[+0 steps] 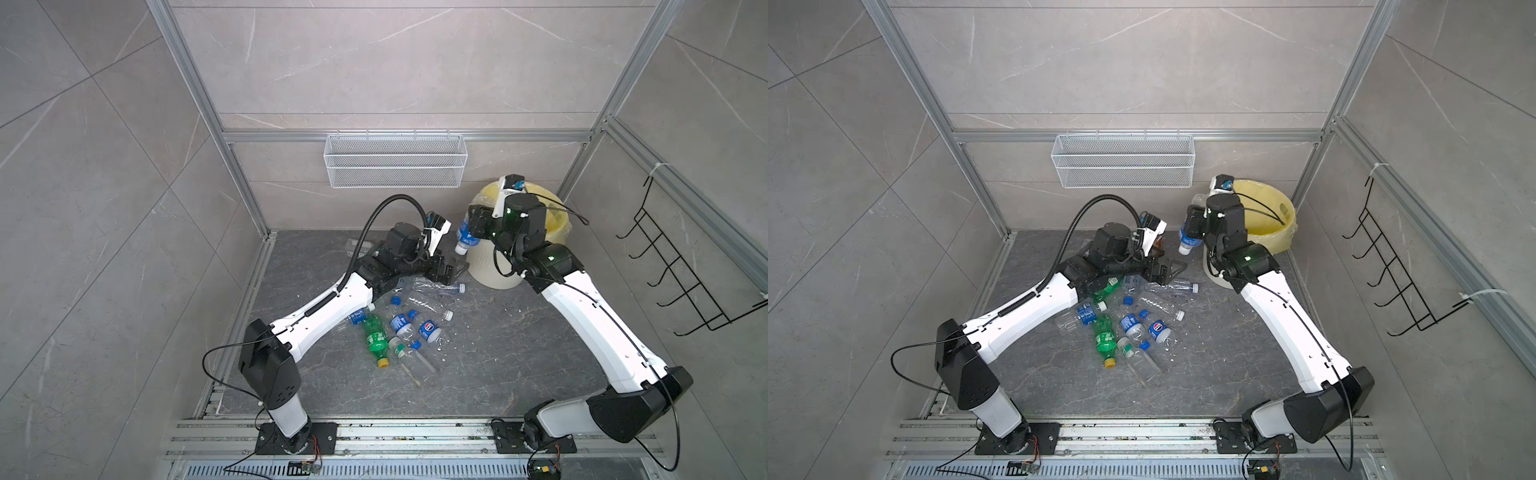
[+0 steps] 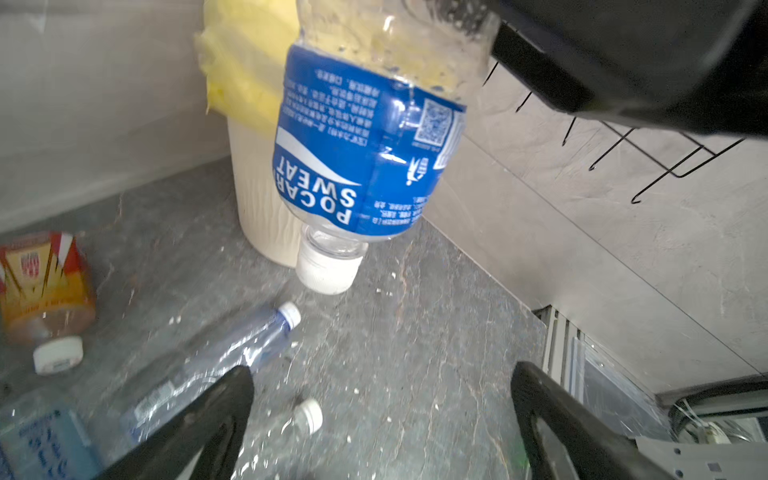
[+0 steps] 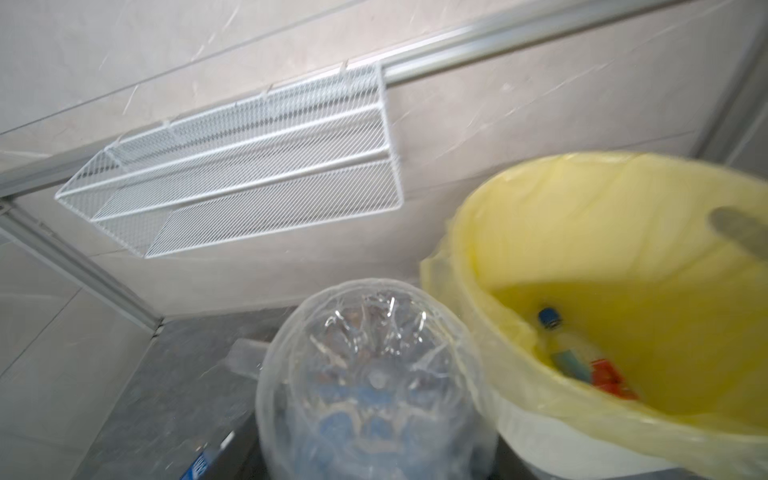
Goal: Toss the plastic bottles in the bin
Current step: 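Raise both held bottles over the yellow-lined bin and open both grippers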
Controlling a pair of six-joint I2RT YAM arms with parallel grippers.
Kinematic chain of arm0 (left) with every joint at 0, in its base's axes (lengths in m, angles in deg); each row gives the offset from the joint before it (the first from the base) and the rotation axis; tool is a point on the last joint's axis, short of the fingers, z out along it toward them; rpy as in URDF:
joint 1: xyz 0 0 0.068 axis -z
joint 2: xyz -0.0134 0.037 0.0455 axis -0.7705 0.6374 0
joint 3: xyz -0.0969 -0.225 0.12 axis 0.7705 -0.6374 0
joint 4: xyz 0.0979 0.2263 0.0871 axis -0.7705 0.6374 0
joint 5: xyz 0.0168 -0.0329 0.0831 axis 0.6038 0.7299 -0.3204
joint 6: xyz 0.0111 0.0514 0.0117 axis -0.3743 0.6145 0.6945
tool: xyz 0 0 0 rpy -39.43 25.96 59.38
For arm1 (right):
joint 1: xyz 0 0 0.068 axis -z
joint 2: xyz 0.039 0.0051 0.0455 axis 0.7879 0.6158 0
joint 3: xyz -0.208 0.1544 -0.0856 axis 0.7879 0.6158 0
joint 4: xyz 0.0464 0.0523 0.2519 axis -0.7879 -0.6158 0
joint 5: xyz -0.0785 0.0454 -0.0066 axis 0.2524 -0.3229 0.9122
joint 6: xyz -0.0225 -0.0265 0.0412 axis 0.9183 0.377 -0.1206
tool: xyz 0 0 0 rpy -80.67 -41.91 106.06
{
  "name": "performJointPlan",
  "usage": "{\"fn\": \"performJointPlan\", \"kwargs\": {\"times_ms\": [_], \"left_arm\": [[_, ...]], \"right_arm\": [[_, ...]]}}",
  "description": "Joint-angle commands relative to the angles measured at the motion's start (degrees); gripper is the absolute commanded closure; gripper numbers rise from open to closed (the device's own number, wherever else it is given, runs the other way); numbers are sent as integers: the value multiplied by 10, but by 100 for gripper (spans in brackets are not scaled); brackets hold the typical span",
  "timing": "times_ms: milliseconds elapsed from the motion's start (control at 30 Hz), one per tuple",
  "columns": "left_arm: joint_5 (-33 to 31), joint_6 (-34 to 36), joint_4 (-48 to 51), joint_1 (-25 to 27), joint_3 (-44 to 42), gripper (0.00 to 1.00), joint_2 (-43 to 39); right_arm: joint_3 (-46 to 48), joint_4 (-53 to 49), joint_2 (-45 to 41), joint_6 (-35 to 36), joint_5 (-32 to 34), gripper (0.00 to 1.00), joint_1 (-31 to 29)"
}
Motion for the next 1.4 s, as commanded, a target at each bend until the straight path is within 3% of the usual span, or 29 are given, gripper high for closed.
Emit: {"fn": "performJointPlan", "kwargs": {"times_ms": [0, 367, 600, 667, 700, 800, 967, 1233, 1367], "left_arm": [[-35, 33, 12, 12, 82, 0, 39], [-43, 71, 40, 49, 265, 0, 122], [-47, 72, 40, 53, 286, 0, 137], [-48, 73, 42, 53, 285, 0, 137], [-49, 73, 43, 53, 282, 0, 136], [-54, 77, 44, 53, 268, 0, 130], [-65, 86, 43, 53, 250, 0, 124], [-68, 78, 44, 53, 240, 0, 126], [-75, 76, 42, 53, 221, 0, 118]], "right_arm": [[-44, 26, -16, 74, 99, 60, 11], [-179, 48, -5, 168, 146, 60, 47], [-186, 29, 50, 136, 110, 59, 112], [-227, -34, 109, 102, 70, 57, 152], [-263, -86, 142, 79, 55, 55, 167], [-324, -188, 206, 27, 10, 32, 202], [-227, -121, 160, 11, -16, 10, 213], [-236, -140, 163, 4, -38, 1, 215], [-236, -144, 163, -4, -51, 0, 216]]}}
